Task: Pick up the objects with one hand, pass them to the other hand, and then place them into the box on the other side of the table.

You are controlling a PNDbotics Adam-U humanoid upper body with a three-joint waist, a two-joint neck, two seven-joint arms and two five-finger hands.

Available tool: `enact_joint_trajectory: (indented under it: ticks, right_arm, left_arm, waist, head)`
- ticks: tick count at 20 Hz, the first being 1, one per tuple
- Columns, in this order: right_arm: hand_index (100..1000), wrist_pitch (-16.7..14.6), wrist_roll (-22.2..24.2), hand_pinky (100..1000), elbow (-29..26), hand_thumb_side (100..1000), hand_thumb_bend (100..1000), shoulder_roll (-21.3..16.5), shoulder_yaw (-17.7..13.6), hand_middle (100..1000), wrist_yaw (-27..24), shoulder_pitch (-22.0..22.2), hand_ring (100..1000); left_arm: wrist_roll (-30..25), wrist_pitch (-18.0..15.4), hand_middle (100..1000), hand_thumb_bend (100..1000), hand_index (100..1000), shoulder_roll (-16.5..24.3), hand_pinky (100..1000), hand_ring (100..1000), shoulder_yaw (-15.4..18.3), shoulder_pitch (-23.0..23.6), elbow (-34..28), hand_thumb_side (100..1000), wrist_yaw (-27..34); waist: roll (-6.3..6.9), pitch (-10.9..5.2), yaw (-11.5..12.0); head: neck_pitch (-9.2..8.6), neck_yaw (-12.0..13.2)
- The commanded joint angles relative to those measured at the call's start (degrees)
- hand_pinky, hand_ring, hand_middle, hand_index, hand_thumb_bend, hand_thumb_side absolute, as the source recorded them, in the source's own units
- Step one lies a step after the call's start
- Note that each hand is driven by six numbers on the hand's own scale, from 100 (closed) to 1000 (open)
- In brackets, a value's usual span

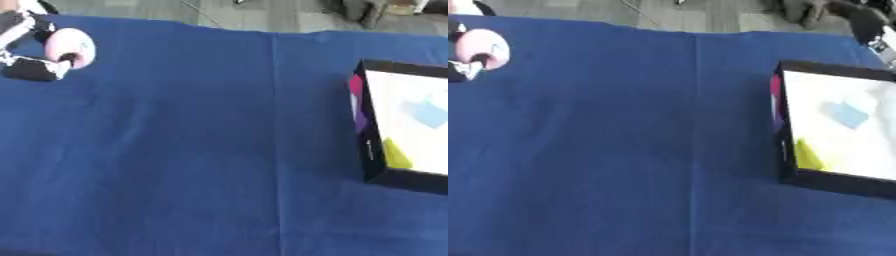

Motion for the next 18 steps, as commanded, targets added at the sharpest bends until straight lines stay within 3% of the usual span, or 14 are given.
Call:
enact_joint_trajectory:
  ticks: [1, 4, 9, 18]
  right_arm:
    - [1000, 1.75, 3.78, 1000, -1.13, 457, 100, -2.28, 1.63, 1000, 2.20, -3.67, 1000]
    - [1000, 4.19, 7.48, 1000, -1.13, 414, 100, -1.07, 4.46, 1000, 5.76, -7.79, 1000]
    - [1000, 6.80, 12.69, 1000, -1.13, 241, 100, 2.19, 9.08, 1000, 11.85, -13.53, 1000]
    - [1000, 9.92, 18.08, 1000, -1.13, 114, 100, 6.53, 15.75, 1000, 20.89, -18.06, 1000]
  left_arm:
    - [4.60, 0.88, 403, 100, 514, -2.94, 755, 535, -0.12, 0.58, -5.12, 232, -0.81]
    - [11.05, 2.41, 395, 100, 514, -8.59, 751, 530, 0.35, 2.96, -9.50, 275, -2.86]
    - [18.15, 2.49, 394, 100, 516, -15.98, 751, 526, -0.65, 5.57, -13.42, 313, -6.93]
    - [21.17, -1.75, 402, 100, 519, -22.69, 750, 530, -3.72, 7.68, -16.45, 311, -11.83]
  waist:
    - [0.04, -2.11, 0.02]
    - [0.00, -2.44, 0.16]
    - [-0.06, -2.71, 0.04]
    - [0.00, -2.68, 0.29]
  head:
    - [0.54, -0.58]
    - [0.95, -0.86]
    - [1.27, -1.11]
    - [1.35, -2.46]
